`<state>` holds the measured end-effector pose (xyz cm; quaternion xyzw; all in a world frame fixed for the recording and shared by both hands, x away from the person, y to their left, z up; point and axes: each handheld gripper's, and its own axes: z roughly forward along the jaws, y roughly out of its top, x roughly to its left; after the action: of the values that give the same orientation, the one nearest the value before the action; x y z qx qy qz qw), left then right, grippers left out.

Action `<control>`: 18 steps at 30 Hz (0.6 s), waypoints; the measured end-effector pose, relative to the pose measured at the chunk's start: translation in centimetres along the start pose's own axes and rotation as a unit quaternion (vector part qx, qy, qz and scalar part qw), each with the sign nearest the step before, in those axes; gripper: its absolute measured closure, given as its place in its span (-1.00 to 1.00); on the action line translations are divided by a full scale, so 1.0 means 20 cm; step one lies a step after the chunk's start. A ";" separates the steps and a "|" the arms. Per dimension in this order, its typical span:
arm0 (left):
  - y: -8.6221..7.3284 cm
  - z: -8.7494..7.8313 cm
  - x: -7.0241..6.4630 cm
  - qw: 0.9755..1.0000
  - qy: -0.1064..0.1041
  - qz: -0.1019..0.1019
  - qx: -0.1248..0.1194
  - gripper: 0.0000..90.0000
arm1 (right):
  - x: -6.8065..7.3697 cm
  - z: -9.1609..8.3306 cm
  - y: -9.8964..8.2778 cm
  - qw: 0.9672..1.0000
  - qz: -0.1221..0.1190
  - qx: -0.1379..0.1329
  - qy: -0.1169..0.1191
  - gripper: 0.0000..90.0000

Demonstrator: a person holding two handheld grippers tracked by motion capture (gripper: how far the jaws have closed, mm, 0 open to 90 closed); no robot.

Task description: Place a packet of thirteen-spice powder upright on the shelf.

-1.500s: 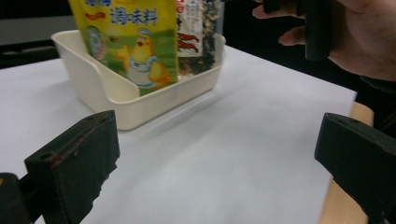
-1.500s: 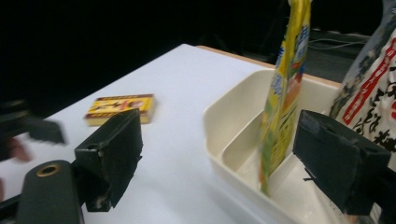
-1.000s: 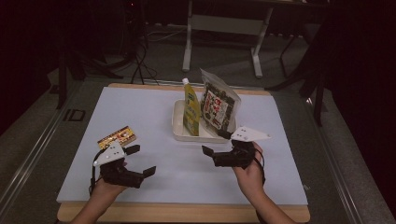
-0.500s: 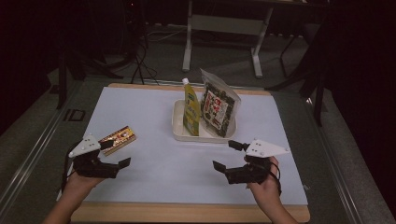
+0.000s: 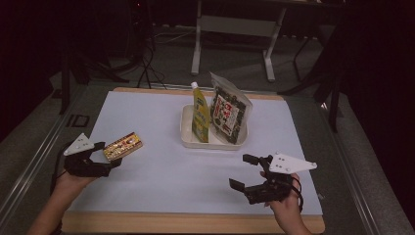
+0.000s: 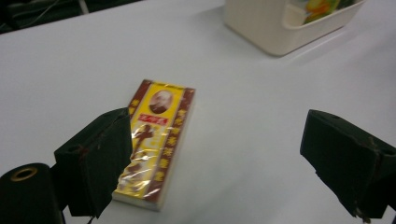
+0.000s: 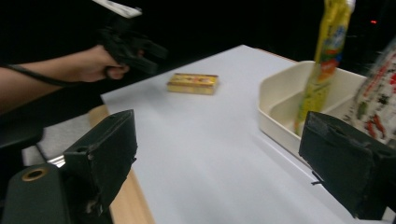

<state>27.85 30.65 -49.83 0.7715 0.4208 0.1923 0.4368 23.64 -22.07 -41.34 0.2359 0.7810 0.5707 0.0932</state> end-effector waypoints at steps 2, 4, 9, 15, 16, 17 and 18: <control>0.00 0.03 0.04 1.000 0.002 -0.012 0.016 -0.76 | 0.00 0.00 0.00 1.000 -0.003 -0.001 0.003 -0.73; 0.00 0.06 0.06 1.000 0.007 -0.012 0.020 -0.75 | 0.00 0.00 -0.01 1.000 -0.002 -0.006 0.009 -0.72; -0.02 0.13 0.12 1.000 0.008 -0.014 0.021 -0.78 | -0.01 0.01 -0.03 1.000 -0.002 0.002 0.008 -0.72; -0.02 0.21 0.17 0.999 0.012 -0.014 0.036 -0.86 | -0.01 0.02 -0.02 1.000 -0.007 0.004 0.006 -0.72; -0.02 0.22 0.18 0.999 0.012 -0.014 0.040 -0.90 | -0.01 0.02 -0.02 1.000 -0.007 0.004 0.005 -0.72; -0.03 0.24 0.19 0.999 0.009 -0.015 0.048 -0.90 | -0.01 0.02 -0.03 1.000 -0.008 0.005 0.006 -0.72; -0.03 0.25 0.19 0.998 0.011 -0.013 0.052 -0.93 | -0.01 0.02 -0.03 1.000 -0.006 0.007 0.005 -0.72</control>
<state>33.13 31.39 -53.34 0.7858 0.4448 0.1729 0.3935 23.88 -22.04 -42.00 0.2294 0.7865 0.5661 0.0911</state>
